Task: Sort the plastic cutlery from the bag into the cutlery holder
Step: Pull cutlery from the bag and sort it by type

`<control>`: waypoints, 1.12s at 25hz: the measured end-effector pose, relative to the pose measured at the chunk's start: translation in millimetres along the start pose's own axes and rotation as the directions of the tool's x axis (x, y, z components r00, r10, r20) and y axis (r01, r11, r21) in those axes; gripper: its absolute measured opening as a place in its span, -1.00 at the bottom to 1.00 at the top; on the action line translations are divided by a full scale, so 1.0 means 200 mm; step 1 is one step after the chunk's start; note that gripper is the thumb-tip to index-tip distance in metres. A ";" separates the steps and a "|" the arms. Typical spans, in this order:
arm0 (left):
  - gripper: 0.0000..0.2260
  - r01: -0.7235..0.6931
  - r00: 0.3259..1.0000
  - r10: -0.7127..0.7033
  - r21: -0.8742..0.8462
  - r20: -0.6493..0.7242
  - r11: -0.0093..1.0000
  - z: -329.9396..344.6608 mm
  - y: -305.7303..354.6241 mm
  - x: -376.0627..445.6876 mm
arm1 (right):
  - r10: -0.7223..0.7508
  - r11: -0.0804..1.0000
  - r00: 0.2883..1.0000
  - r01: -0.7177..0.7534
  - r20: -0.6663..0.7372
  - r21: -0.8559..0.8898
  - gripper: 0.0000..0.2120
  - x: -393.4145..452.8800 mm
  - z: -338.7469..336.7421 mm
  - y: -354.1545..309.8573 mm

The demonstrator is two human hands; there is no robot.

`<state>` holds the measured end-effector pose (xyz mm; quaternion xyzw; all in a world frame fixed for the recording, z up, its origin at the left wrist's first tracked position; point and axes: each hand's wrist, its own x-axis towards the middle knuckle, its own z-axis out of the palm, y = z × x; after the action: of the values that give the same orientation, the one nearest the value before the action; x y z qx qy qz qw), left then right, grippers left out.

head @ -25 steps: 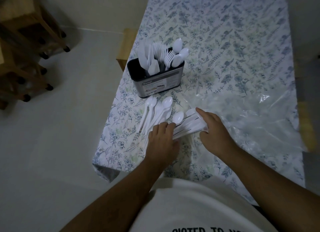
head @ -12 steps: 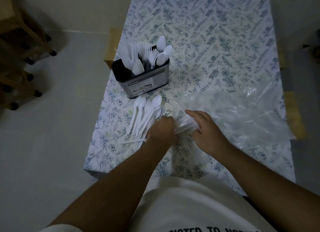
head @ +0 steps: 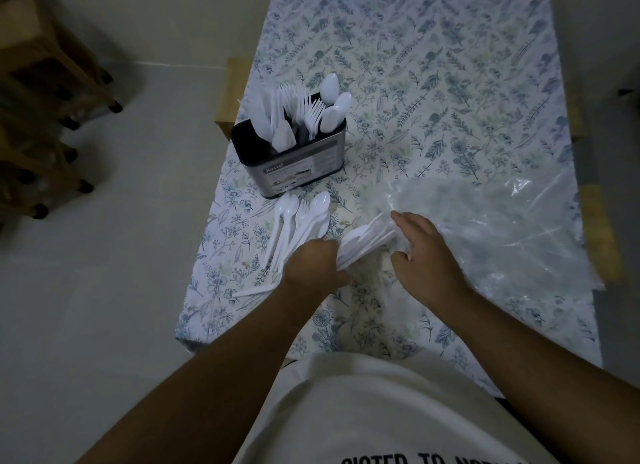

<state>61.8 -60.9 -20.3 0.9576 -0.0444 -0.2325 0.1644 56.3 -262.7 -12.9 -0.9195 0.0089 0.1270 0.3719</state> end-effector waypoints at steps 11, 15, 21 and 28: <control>-0.73 0.188 0.939 -0.292 -0.441 -0.180 0.878 0.02 -0.07 -0.03 | 0.048 0.999 0.998 -0.049 0.027 0.001 -0.42 -0.01 0.04 -0.01; -0.37 0.104 0.950 -0.222 -0.443 -0.221 0.890 0.01 -0.04 0.00 | 0.020 0.999 0.998 -0.023 0.055 0.044 -0.42 -0.04 0.07 -0.01; -0.78 -0.086 0.916 0.007 -0.178 -0.402 0.980 0.11 -0.02 -0.13 | 0.011 0.997 0.999 -0.014 0.044 0.074 -0.44 -0.05 0.05 -0.02; -0.77 -0.178 0.943 0.170 -0.002 -0.286 0.984 0.19 0.02 -0.16 | -0.010 0.997 0.999 0.008 0.033 0.072 -0.44 -0.05 0.06 -0.01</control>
<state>16.3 -71.2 -37.8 0.9709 -0.1014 -0.0775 0.2025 44.5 -253.6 -17.2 -0.9032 0.0032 0.1404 0.4056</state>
